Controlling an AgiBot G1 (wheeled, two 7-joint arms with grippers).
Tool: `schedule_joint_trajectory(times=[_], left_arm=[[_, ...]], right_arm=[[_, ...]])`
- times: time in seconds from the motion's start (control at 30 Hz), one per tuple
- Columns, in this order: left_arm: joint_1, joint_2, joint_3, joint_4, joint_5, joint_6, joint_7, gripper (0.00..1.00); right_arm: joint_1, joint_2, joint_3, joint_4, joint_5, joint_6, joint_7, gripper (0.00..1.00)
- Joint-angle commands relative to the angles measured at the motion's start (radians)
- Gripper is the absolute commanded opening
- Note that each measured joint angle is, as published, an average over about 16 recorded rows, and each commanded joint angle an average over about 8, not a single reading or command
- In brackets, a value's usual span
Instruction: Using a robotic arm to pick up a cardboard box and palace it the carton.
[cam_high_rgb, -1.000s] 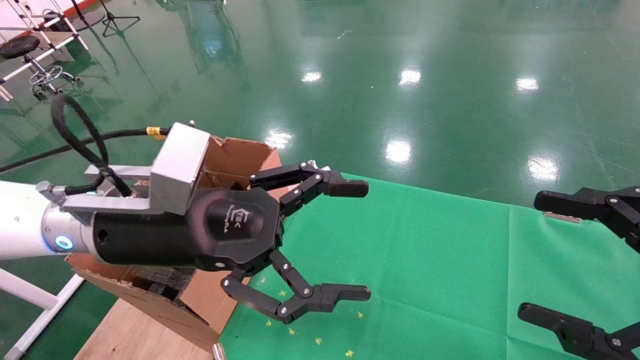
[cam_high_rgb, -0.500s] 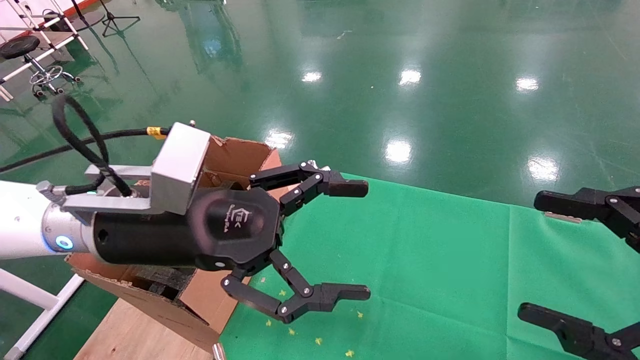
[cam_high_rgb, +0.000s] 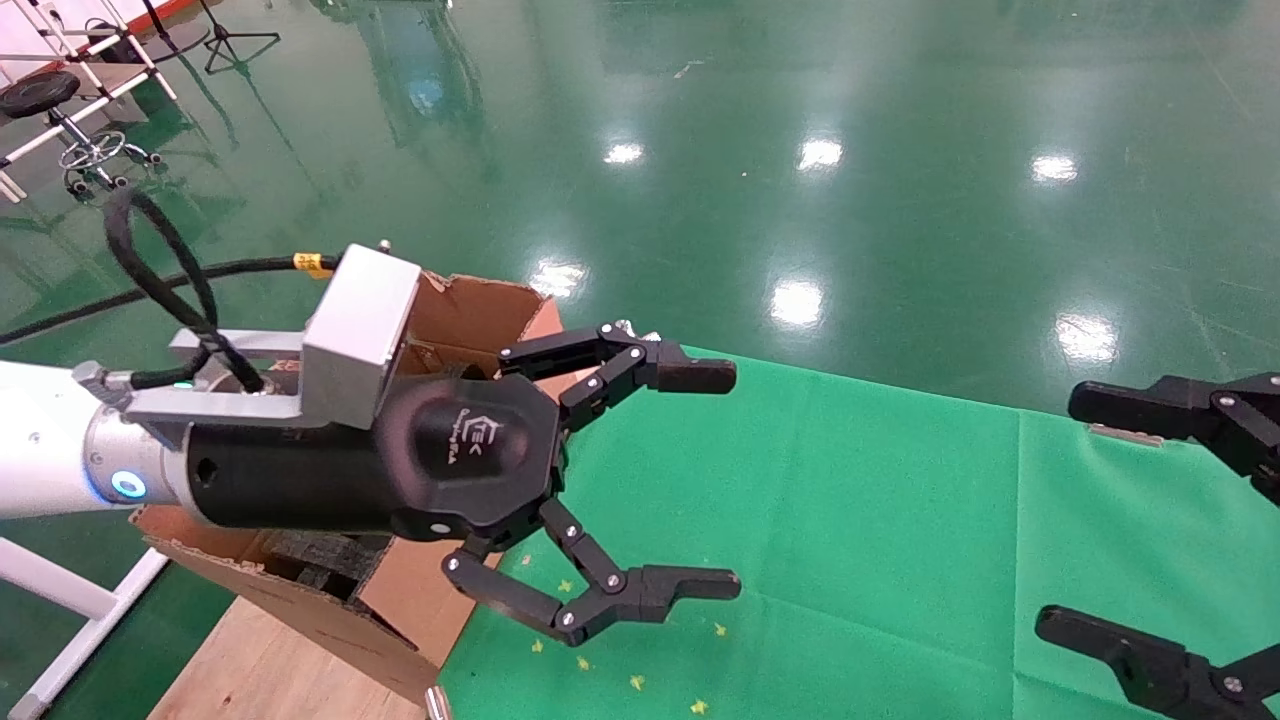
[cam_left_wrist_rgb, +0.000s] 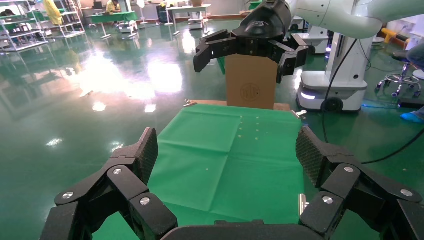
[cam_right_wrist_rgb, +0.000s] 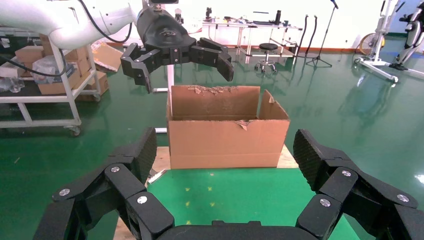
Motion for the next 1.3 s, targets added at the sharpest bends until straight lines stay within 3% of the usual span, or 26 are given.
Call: schedule_joint_trajectory(times=[0.03,1.3], left_arm=[[0.000,0.000,0.000,0.000,0.000,0.000,0.000,1.00],[0.000,0.000,0.000,0.000,0.000,0.000,0.000,1.00]], right_arm=[[0.000,0.000,0.000,0.000,0.000,0.000,0.000,1.00],[0.000,0.000,0.000,0.000,0.000,0.000,0.000,1.00]])
